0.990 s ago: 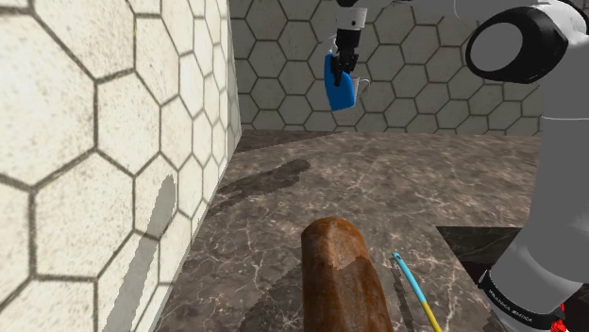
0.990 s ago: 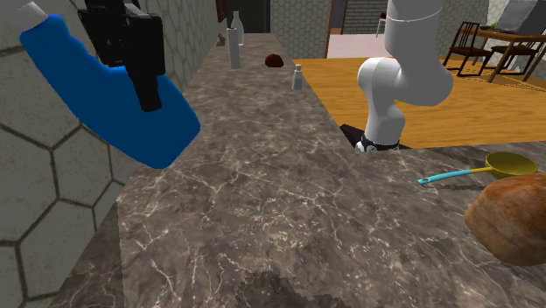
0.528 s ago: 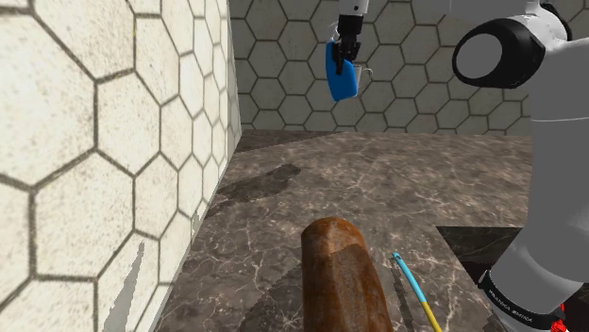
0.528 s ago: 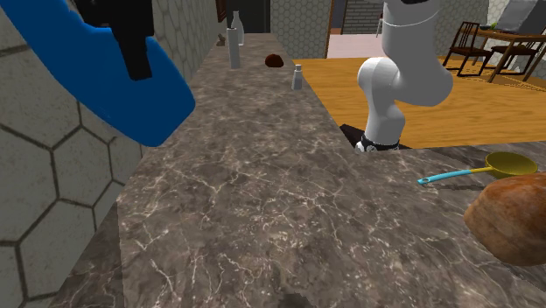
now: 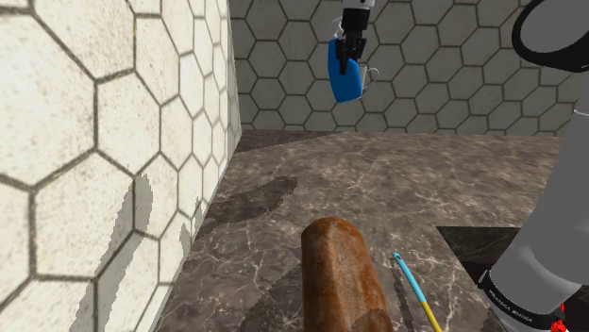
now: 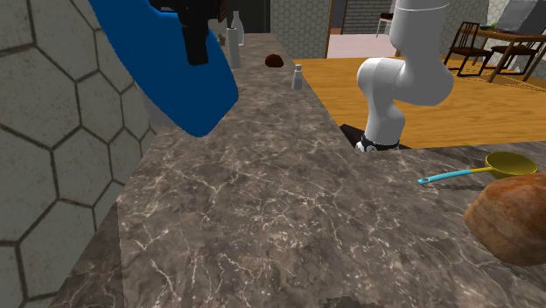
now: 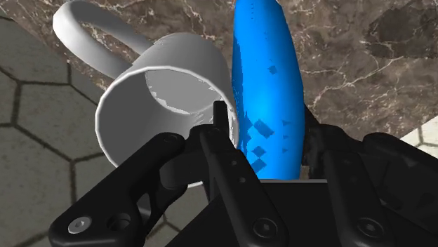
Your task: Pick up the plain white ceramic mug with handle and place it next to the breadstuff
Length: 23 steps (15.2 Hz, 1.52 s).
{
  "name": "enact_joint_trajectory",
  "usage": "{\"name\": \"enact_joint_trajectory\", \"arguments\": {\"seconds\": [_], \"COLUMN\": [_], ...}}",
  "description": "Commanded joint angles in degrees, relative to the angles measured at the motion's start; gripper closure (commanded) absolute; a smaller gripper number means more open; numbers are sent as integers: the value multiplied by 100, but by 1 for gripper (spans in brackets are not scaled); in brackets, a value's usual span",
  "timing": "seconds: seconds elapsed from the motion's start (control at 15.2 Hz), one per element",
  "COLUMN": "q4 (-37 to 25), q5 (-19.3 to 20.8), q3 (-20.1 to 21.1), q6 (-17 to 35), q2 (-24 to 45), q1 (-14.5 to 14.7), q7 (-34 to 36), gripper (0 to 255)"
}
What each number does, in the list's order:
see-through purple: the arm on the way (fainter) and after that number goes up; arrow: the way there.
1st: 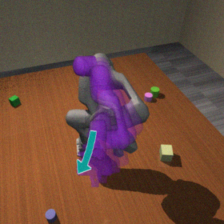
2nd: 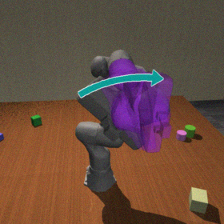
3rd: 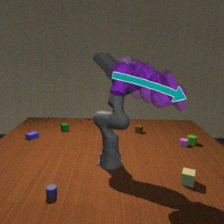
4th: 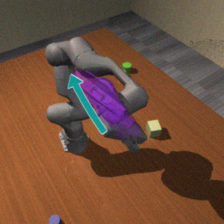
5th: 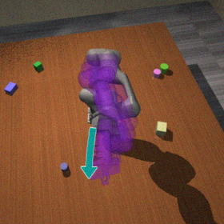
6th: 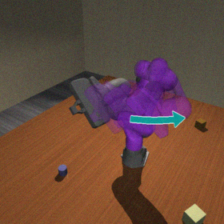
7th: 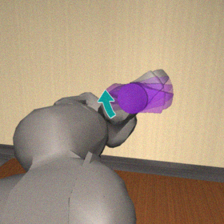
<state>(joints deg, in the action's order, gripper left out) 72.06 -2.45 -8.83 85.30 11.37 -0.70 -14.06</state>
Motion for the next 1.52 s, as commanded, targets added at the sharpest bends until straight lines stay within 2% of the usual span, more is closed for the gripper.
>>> {"name": "enact_joint_trajectory", "arguments": {"seconds": [0.0, 0.33, 0.66, 1.06, 1.45], "q4": [671, 1972, 2958, 3850, 4478], "q5": [93, 244, 284, 187, -49], "q3": [67, 304, 605, 1026, 1502], "q6": [182, 434, 516, 471, 323], "q2": [-495, -1558, -2463, -3401, -4192], "q1": [149, 421, 629, 852, 1084], "q7": [189, 682, 1196, 1826, 2476], "gripper": [255, 255, 255, 255, 255]}}
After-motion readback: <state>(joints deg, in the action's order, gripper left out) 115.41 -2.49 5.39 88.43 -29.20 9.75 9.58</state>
